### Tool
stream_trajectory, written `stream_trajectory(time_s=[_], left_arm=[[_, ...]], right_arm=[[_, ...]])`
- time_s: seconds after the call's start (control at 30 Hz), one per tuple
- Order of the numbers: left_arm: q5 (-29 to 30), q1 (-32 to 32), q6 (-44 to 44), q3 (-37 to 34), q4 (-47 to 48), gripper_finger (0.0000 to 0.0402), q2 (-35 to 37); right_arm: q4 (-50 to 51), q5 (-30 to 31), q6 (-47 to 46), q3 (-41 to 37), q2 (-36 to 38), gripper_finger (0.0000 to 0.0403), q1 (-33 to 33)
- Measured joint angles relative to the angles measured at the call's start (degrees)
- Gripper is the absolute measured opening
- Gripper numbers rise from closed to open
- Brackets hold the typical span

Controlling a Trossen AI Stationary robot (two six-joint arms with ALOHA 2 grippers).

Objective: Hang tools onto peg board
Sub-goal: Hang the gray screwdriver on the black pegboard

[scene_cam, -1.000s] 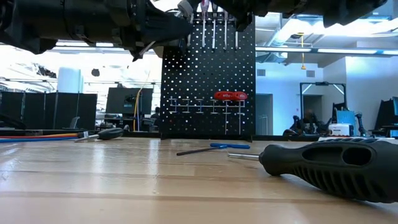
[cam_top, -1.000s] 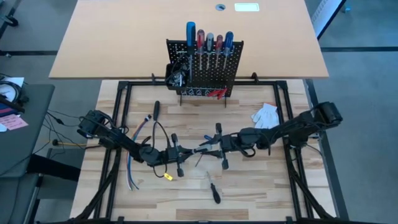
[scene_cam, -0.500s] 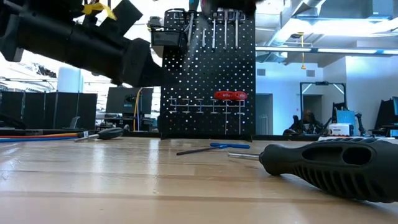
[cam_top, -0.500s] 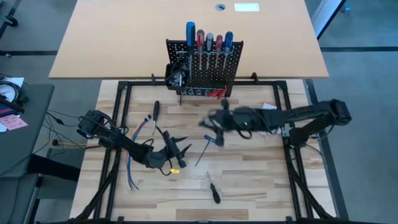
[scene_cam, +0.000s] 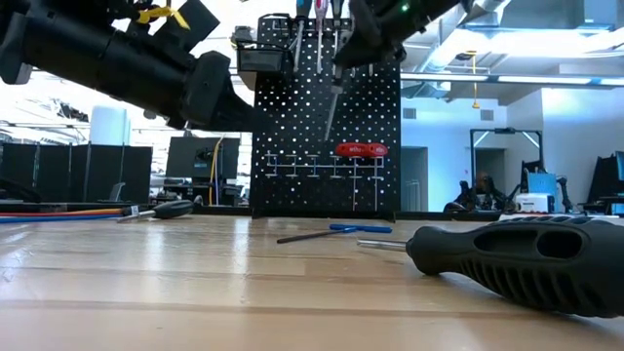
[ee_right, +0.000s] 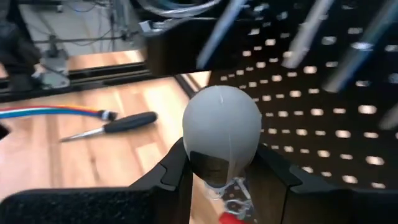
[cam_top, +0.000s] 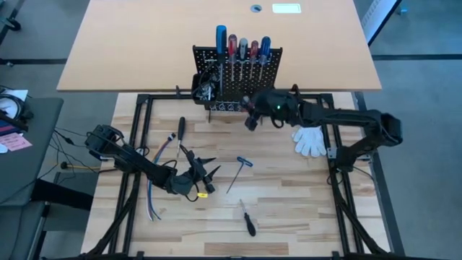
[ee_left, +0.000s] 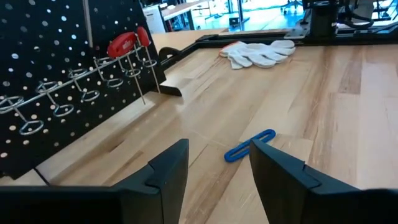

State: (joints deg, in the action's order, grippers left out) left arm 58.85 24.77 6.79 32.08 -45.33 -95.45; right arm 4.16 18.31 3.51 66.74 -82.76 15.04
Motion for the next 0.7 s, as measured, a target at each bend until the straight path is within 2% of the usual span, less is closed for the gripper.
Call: stream_trajectory(time_s=[0.13, 0.7], left_arm=[[-0.02, 0.00, 0.09, 0.00, -0.21, 0.0164, 0.01], [-1.54, 0.00, 0.54, 0.00, -0.38, 0.0164, -0.01]], right_arm=[[0.79, -0.12, 0.01, 0.00, -0.07, 0.0117, 2.30], [4.86, -2.58, -0.46, 0.00, -0.09, 0.0117, 3.66]])
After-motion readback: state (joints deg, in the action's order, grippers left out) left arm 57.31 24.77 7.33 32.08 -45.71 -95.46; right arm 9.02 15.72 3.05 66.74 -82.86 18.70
